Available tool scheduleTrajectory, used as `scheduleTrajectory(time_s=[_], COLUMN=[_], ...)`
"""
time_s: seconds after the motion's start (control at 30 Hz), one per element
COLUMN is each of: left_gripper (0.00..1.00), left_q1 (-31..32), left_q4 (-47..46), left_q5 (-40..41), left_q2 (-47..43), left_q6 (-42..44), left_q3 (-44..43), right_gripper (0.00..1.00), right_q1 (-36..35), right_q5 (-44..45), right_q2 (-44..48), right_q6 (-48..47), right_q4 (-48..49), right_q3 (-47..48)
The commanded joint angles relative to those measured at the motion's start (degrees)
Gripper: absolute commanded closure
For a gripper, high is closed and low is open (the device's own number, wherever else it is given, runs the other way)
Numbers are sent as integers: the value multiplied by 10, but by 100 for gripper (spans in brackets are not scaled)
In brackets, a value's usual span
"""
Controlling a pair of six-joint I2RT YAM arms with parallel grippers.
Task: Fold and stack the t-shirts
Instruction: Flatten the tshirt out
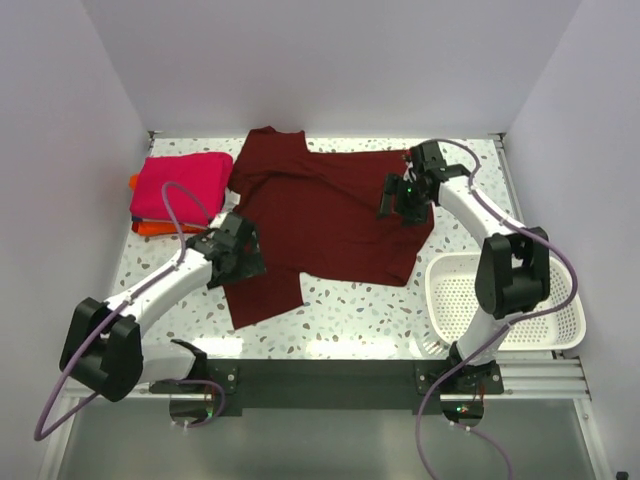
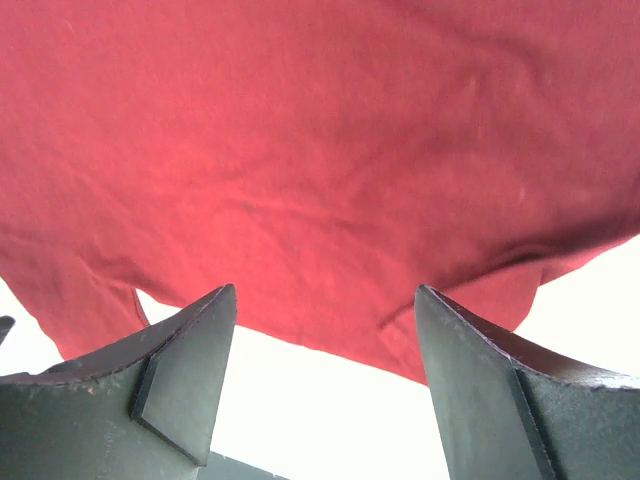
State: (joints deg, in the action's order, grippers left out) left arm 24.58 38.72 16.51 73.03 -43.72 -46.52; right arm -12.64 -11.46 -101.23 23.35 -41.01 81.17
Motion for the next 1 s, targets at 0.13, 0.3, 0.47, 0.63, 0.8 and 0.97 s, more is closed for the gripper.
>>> scheduleTrajectory(time_s=[0.13,0.3,0.47,0.63,0.8,0.97], left_gripper=[2,12,19,26,32,39], left_q1=[27,37,59,75,84,97], left_q4=[78,37,33,40,36,28], left_q5=[11,-44,-53,-57,-61,-67], left_q2=[-87,-125,-123,-139,-147,-133], left_q6=[-161,-188,-207,-230,-241,-248], left_q3=[98,169,187,195,208,215], right_gripper=[25,25,25,25,25,25], right_q1=[-2,-2,-2,-3,-3,-2], right_q5=[-34,-38,-36,-33,-29,-28], right_q2=[84,111,118,129,138,144], right_q6=[4,11,10,13,13,11], right_q4=[11,12,3,0,-5,-8], right_q3=[-50,-72,-79,-84,-91,-96])
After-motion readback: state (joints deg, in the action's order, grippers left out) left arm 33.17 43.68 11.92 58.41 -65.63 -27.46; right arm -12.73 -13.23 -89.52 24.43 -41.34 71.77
